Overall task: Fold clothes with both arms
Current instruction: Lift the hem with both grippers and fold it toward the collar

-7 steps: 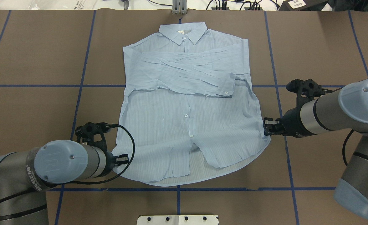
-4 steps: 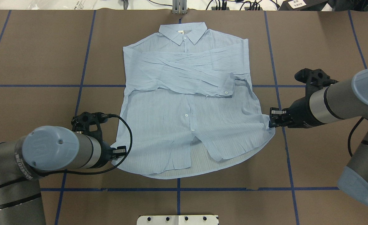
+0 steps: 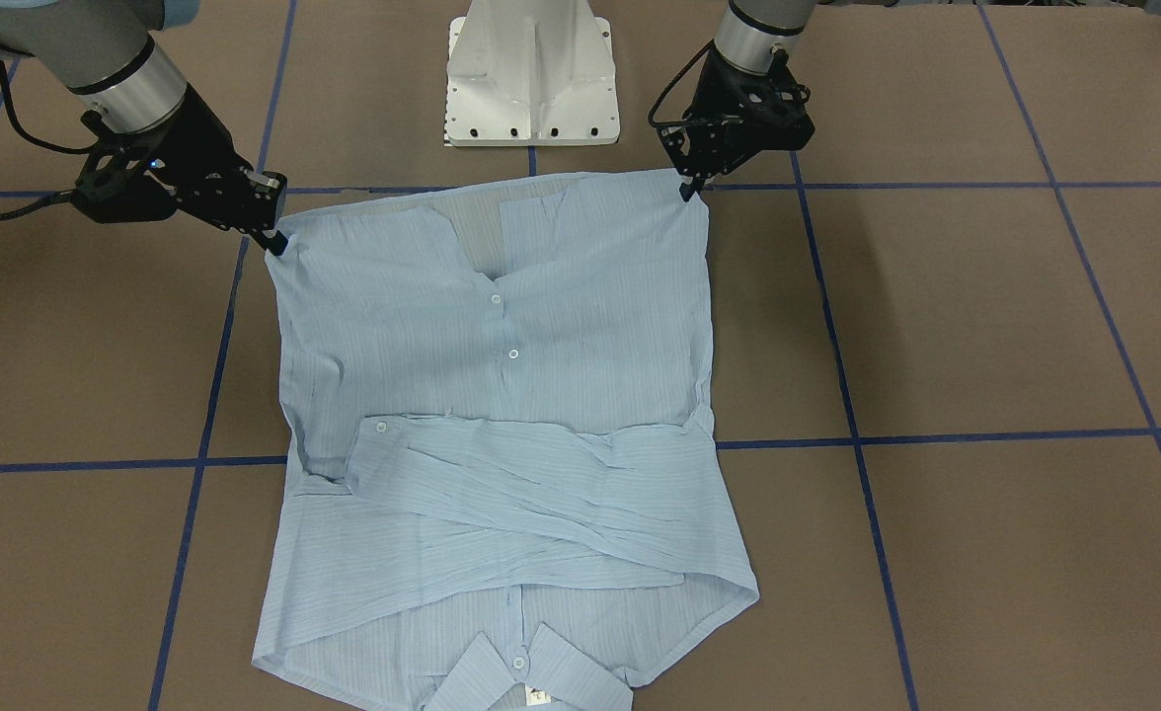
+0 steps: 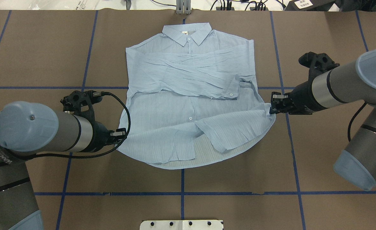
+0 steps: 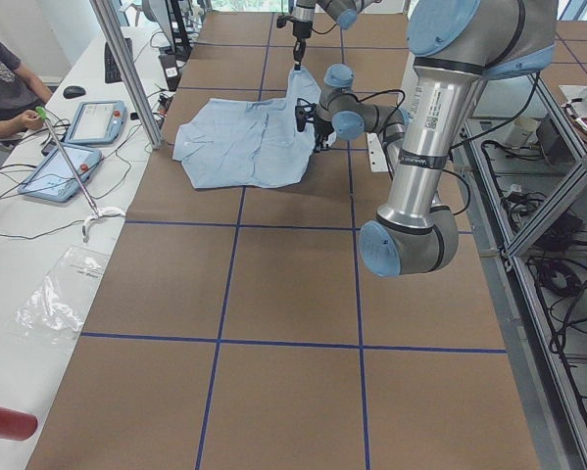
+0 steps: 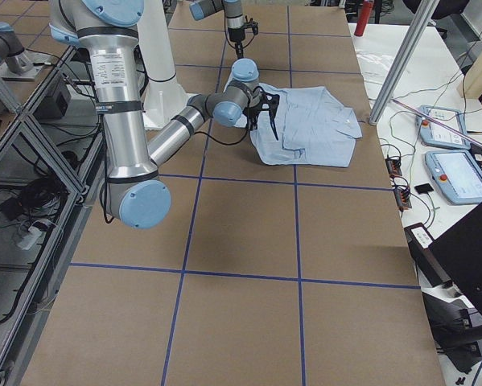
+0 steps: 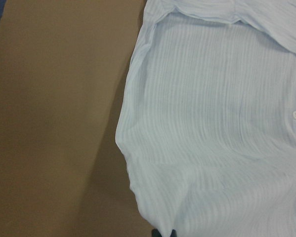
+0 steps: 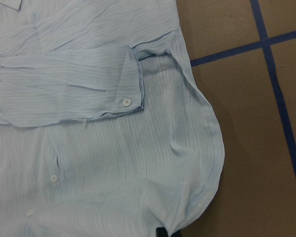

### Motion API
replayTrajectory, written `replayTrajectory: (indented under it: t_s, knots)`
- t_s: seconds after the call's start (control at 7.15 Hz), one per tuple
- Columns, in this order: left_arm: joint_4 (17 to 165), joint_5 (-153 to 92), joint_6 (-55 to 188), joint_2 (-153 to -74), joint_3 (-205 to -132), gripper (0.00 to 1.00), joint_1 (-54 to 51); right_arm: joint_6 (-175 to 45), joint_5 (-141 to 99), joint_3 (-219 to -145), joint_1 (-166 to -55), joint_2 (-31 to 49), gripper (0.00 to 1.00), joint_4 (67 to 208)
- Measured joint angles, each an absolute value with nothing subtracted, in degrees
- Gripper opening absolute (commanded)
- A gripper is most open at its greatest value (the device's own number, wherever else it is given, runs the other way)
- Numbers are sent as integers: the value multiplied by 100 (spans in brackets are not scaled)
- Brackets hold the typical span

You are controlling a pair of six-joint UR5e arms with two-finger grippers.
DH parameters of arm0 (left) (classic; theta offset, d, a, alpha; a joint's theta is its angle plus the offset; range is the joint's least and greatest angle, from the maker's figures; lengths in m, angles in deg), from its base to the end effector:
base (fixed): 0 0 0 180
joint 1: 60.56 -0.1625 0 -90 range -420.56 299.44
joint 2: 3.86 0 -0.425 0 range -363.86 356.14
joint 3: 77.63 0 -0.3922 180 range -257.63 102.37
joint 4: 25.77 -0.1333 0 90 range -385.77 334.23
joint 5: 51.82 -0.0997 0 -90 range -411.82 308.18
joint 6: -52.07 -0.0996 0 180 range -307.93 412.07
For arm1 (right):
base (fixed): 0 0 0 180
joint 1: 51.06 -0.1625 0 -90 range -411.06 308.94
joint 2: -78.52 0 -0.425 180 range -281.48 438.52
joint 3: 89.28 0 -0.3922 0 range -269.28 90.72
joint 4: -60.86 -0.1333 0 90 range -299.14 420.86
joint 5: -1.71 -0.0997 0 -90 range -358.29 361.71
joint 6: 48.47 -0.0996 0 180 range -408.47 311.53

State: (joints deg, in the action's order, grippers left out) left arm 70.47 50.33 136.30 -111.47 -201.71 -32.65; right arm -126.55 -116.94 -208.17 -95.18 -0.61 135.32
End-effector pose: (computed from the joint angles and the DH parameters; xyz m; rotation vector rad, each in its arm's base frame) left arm 0.3956 -0.3367 0.2270 0.1067 1.0224 -0.2447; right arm -0.3068 -0.4166 0.2968 0.0373 -1.0506 0.2683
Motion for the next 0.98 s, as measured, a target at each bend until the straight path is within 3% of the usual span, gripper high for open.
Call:
replayTrajectory:
  t_s: [0.42,0.98]
  knots:
    - [8126,5194,13642,-11176,-19515,0,-2651,-12671,-11687,-20192,-9993,579,0,13539]
    - [9310,5475,13636,-11765,-18084,0,-1937,-12636,-11696,-18561,-10558,1791,0,13526]
